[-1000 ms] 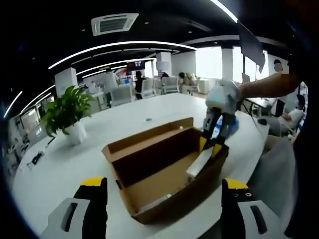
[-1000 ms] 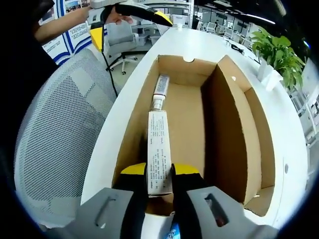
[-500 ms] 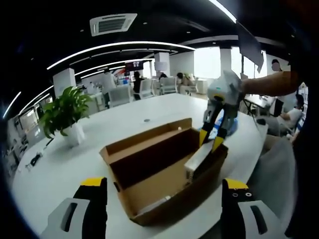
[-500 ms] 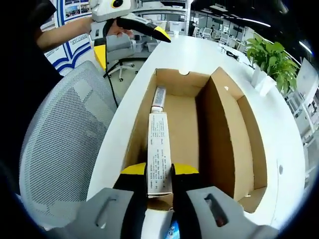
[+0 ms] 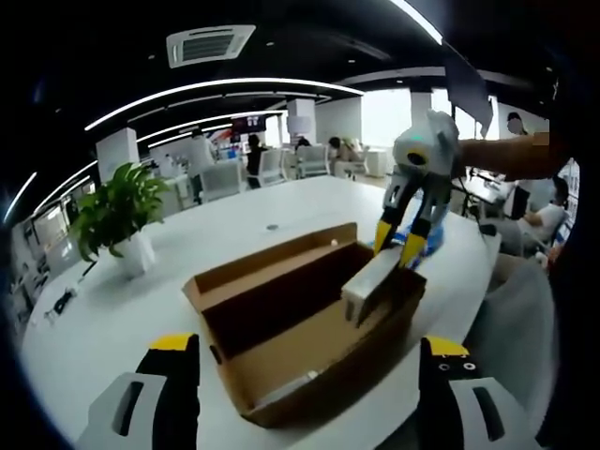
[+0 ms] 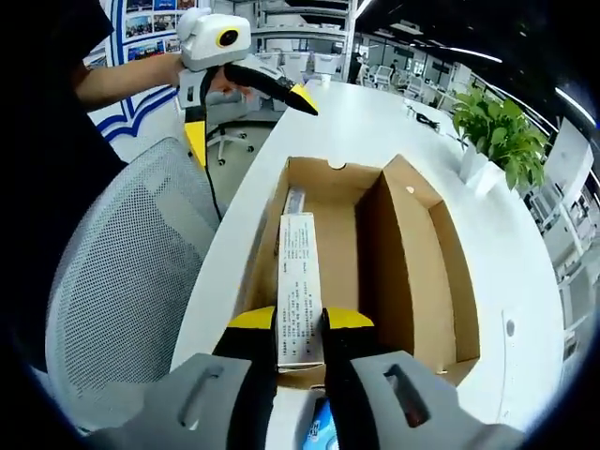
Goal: Operate the shoe box by opening the lid, removing the specified soft item, and placing it in the target area until the item is outside and the box remains undamaged.
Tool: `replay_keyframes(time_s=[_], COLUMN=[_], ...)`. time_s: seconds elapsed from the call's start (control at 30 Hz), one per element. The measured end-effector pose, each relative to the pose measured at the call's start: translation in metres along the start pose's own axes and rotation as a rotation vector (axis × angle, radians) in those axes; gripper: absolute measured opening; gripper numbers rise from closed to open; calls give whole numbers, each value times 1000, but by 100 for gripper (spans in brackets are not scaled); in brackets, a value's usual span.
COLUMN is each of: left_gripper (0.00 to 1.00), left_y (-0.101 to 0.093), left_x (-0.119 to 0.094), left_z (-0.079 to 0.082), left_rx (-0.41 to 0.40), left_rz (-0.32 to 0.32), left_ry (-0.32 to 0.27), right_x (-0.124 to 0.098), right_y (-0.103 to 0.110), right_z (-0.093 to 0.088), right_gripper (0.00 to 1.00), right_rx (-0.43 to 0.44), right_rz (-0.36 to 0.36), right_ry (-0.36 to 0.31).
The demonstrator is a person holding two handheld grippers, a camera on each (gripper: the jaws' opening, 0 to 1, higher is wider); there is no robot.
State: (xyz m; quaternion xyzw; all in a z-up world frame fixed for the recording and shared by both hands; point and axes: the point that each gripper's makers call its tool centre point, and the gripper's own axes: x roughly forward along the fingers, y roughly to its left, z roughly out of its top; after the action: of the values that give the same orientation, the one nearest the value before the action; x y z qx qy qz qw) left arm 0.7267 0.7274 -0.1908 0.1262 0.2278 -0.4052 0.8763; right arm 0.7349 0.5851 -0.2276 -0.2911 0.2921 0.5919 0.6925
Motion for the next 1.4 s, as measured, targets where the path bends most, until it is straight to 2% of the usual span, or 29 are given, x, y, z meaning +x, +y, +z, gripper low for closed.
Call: replay_keyframes(time_s=[0.07, 0.23, 0.57, 0.9, 1.03, 1.23, 1.4], left_gripper=[99, 100, 100, 100, 100, 100, 100], left_y=[-1, 3, 18, 23, 16, 18, 10], left_x=[1, 4, 9, 15, 17, 19, 22], left_z=[1, -2, -13, -16, -12, -12, -8], left_rx=[-1, -2, 3, 10, 19, 22, 24], left_rz=[-4, -14, -30, -42, -44, -49, -53], left_ry=[-2, -5, 2, 7, 12, 12, 15], right_x=[-8, -21, -43, -69, -79, -94, -105], right_y=[2, 3, -3, -11, -14, -19, -21], right_z=[9, 18, 20, 7, 4, -6, -17], right_gripper=[15, 15, 15, 15, 15, 15, 15], right_rx=[-3, -20, -33, -34, -31, -24, -20], right_rz=[-6, -20, -43, -63, -77, -101, -116], right_ry=[-22, -38, -54, -61, -70, -67, -54])
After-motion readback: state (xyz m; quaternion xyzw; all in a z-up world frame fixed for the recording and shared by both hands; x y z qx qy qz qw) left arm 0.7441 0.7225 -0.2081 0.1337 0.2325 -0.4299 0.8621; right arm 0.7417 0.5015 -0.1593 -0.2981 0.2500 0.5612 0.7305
